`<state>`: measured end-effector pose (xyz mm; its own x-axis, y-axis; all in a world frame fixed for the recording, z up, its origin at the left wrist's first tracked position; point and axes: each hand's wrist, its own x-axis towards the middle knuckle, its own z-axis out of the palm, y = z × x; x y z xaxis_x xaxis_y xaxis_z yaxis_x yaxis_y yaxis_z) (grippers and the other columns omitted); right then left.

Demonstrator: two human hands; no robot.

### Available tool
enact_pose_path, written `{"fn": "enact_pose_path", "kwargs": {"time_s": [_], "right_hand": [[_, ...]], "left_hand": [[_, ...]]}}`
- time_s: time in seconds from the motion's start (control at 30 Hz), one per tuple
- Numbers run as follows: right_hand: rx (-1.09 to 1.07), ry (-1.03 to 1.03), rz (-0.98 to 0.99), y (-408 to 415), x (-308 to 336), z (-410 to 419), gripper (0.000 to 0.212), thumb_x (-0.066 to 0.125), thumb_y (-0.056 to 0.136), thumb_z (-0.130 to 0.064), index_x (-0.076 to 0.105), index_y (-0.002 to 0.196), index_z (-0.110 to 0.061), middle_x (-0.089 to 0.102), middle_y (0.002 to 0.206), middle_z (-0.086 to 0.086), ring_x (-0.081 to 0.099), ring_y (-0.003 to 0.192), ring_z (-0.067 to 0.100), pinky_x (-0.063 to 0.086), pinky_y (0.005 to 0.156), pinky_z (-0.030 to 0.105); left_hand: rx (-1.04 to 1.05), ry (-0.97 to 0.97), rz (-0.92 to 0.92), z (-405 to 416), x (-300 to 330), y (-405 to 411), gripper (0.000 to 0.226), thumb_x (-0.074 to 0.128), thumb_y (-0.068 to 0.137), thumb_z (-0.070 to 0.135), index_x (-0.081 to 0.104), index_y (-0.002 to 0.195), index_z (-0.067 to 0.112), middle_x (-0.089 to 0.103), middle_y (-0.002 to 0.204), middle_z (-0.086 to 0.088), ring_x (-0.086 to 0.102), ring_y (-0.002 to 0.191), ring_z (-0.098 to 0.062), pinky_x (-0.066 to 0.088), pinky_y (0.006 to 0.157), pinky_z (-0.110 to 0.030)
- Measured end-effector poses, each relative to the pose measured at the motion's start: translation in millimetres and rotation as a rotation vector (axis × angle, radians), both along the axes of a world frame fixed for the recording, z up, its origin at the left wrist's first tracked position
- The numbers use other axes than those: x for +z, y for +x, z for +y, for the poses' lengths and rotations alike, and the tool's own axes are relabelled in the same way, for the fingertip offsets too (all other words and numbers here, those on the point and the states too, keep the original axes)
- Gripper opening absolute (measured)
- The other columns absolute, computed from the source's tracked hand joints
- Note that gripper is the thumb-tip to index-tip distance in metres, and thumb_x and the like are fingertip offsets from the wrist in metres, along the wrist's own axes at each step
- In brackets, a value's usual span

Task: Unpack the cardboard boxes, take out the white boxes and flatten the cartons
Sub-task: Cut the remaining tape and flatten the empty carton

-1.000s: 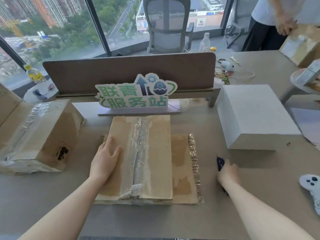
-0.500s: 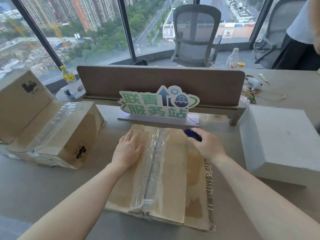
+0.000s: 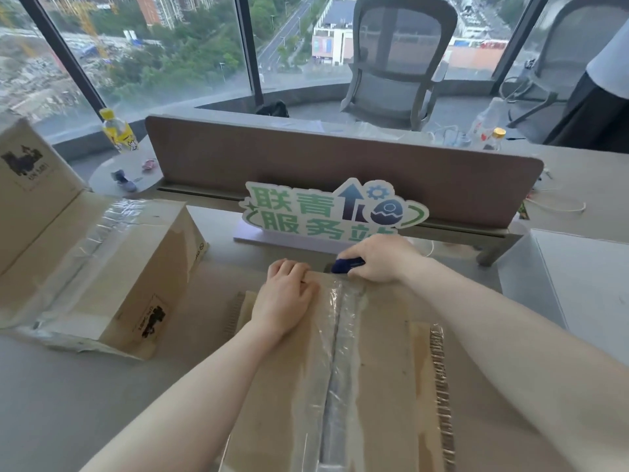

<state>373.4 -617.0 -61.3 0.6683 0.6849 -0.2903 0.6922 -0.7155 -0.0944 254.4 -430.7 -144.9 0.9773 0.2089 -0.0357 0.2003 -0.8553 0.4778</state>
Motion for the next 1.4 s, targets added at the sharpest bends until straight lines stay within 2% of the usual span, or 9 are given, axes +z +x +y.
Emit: {"fn": "enact_pose_path", "kwargs": {"time_s": [0.2, 0.37, 0.6, 0.73, 0.93, 1.03, 1.17, 1.3, 1.4], "right_hand": [[0.077, -0.04, 0.046, 14, 6, 10, 0.037, 0.054, 0.09, -0.044, 0.057, 0.126, -0.051, 0.062, 0.123, -0.017, 0.057, 0.107, 0.015, 0.047, 0.068, 0.028], [0.078, -0.032, 0.063, 19, 3, 9, 0.038, 0.055, 0.089, -0.045, 0.057, 0.126, -0.051, 0.063, 0.121, -0.016, 0.058, 0.106, 0.016, 0.054, 0.077, 0.034], [0.108, -0.062, 0.082, 21, 1, -5, 0.04, 0.056, 0.091, -0.044, 0.054, 0.13, -0.05, 0.065, 0.121, -0.016, 0.059, 0.104, 0.016, 0.052, 0.083, 0.037], [0.127, -0.098, 0.085, 24, 5, -21, 0.039, 0.055, 0.091, -0.042, 0.055, 0.129, -0.051, 0.066, 0.118, -0.018, 0.059, 0.104, 0.015, 0.049, 0.08, 0.031], [0.119, -0.169, 0.062, 19, 13, -46, 0.04, 0.053, 0.091, -0.042, 0.054, 0.13, -0.051, 0.064, 0.119, -0.018, 0.058, 0.105, 0.015, 0.053, 0.081, 0.035], [0.081, -0.2, 0.001, 14, 22, -57, 0.038, 0.05, 0.094, -0.04, 0.054, 0.131, -0.05, 0.062, 0.121, -0.013, 0.057, 0.107, 0.016, 0.046, 0.074, 0.031], [-0.301, 0.046, -0.038, -15, 26, -69, 0.034, 0.048, 0.093, -0.034, 0.053, 0.127, -0.039, 0.063, 0.12, -0.006, 0.059, 0.107, 0.025, 0.043, 0.073, 0.032], [-0.434, 0.245, 0.23, -72, 7, -47, 0.025, 0.049, 0.085, -0.016, 0.051, 0.109, -0.025, 0.063, 0.105, 0.005, 0.06, 0.094, 0.03, 0.052, 0.078, 0.037], [-0.472, 0.333, 0.272, -101, -8, -30, 0.014, 0.046, 0.082, -0.011, 0.044, 0.083, -0.025, 0.06, 0.085, 0.005, 0.06, 0.073, 0.034, 0.053, 0.057, 0.04]], "left_hand": [[0.007, 0.002, -0.006, 1, -3, 2, 0.042, 0.047, 0.098, 0.044, 0.05, 0.134, 0.023, 0.05, 0.134, 0.007, 0.022, 0.139, -0.015, 0.046, 0.095, -0.036], [0.013, 0.013, -0.009, 2, -4, 3, 0.04, 0.047, 0.097, 0.047, 0.051, 0.131, 0.026, 0.05, 0.133, 0.01, 0.025, 0.135, -0.013, 0.046, 0.093, -0.035], [0.003, 0.075, 0.024, 1, -5, 4, 0.042, 0.044, 0.098, 0.051, 0.051, 0.131, 0.027, 0.049, 0.135, 0.009, 0.027, 0.134, -0.014, 0.045, 0.094, -0.041], [0.004, 0.143, 0.047, -2, -2, 4, 0.043, 0.041, 0.099, 0.052, 0.05, 0.133, 0.027, 0.048, 0.136, 0.008, 0.029, 0.134, -0.017, 0.04, 0.093, -0.04], [0.006, 0.18, 0.082, -6, 0, 5, 0.043, 0.039, 0.1, 0.052, 0.049, 0.133, 0.027, 0.047, 0.136, 0.008, 0.029, 0.135, -0.017, 0.036, 0.095, -0.04], [0.031, 0.175, 0.089, -2, 1, 5, 0.042, 0.038, 0.1, 0.051, 0.049, 0.132, 0.025, 0.047, 0.136, 0.006, 0.029, 0.135, -0.018, 0.036, 0.097, -0.042], [0.104, 0.106, 0.089, -5, 4, 6, 0.042, 0.037, 0.102, 0.044, 0.048, 0.135, 0.021, 0.045, 0.139, 0.001, 0.028, 0.136, -0.022, 0.037, 0.1, -0.045], [0.107, 0.078, -0.005, -12, 11, 0, 0.047, 0.039, 0.102, 0.033, 0.039, 0.146, 0.017, 0.039, 0.152, -0.003, 0.023, 0.144, -0.024, 0.028, 0.113, -0.042], [0.022, 0.119, -0.037, -6, 15, -21, 0.047, 0.038, 0.103, 0.035, 0.042, 0.147, 0.019, 0.033, 0.157, -0.003, 0.018, 0.148, -0.026, 0.018, 0.12, -0.04]]}}
